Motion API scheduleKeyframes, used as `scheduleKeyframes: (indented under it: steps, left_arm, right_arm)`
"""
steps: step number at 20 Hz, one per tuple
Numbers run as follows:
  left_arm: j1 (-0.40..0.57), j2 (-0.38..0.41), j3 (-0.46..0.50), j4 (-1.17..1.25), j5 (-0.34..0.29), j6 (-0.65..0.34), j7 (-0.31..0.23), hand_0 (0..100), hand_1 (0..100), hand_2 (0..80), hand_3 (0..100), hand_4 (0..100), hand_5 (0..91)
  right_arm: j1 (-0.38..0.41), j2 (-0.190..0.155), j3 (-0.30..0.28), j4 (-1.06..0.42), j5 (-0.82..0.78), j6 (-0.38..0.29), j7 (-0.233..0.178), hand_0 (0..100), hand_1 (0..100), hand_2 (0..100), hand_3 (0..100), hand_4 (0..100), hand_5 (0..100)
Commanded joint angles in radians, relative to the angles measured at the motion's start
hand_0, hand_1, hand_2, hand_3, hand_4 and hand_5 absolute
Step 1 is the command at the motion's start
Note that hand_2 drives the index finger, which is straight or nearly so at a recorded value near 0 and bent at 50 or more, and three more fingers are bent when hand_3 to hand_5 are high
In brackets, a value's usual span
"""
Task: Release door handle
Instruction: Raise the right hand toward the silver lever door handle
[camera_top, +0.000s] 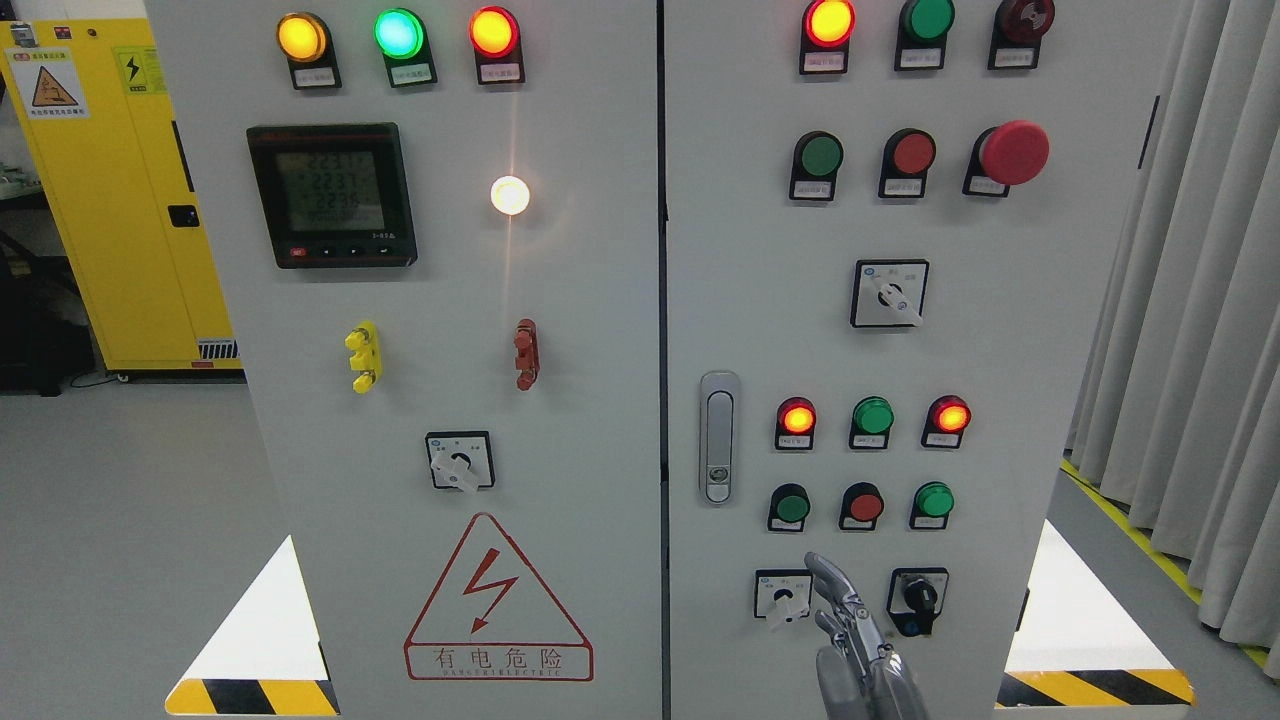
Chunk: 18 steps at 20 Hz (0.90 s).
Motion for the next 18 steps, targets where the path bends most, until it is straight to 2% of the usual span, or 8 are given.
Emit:
scheduleKeyframes:
  steps: [1, 11, 12, 13, 14, 15, 17, 18]
  left_arm:
    - [0.000, 0.000, 0.000, -0.012, 0.000, 0.000, 0.000, 12, 56, 0.0, 0, 0, 0.0]
    - [0.000, 0.000, 0.000, -0.012, 0.000, 0.000, 0.000, 12, 56, 0.0, 0, 0, 0.0]
    - [0.000, 0.000, 0.000, -0.012, 0.000, 0.000, 0.000, 12, 56, 0.0, 0, 0, 0.0]
    - [0.000, 0.000, 0.000, -0.012, 0.000, 0.000, 0.000, 12, 56, 0.0, 0, 0, 0.0]
    - [0.000, 0.000, 0.000, -0.012, 0.000, 0.000, 0.000, 12, 56, 0.0, 0, 0, 0.0]
    - [0.000, 0.000, 0.000, -0.012, 0.000, 0.000, 0.000, 12, 56, 0.0, 0, 0, 0.0]
    - [0.000, 0.000, 0.000, -0.012, 0.000, 0.000, 0.000, 12, 56, 0.0, 0, 0, 0.0]
    - [0.000, 0.000, 0.000, -0.012, 0.000, 0.000, 0.000, 12, 56, 0.0, 0, 0, 0.0]
  right_arm:
    - [0.027, -0.019, -0.004, 0.000, 0.001, 0.001, 0.000, 24, 9, 0, 0, 0, 0]
    - [0.026, -0.019, 0.000, -0.001, 0.004, 0.001, 0.001, 24, 11, 0, 0, 0, 0]
    - [0.027, -0.019, 0.000, 0.000, 0.012, 0.002, 0.001, 21, 19, 0, 0, 0, 0]
    - [0.029, -0.019, 0.000, 0.000, 0.029, 0.002, 0.001, 23, 24, 0, 6, 16, 0]
    - [0.029, -0.019, 0.000, 0.000, 0.053, 0.002, 0.004, 23, 27, 0, 18, 32, 13]
    - [0.029, -0.019, 0.000, 0.000, 0.091, 0.011, 0.004, 24, 33, 0, 42, 55, 42]
    - [0.024, -0.019, -0.002, 0.000, 0.176, 0.060, 0.004, 40, 40, 0, 76, 79, 71]
    - [0.021, -0.019, -0.002, 0.000, 0.197, 0.074, 0.004, 41, 40, 0, 77, 80, 73]
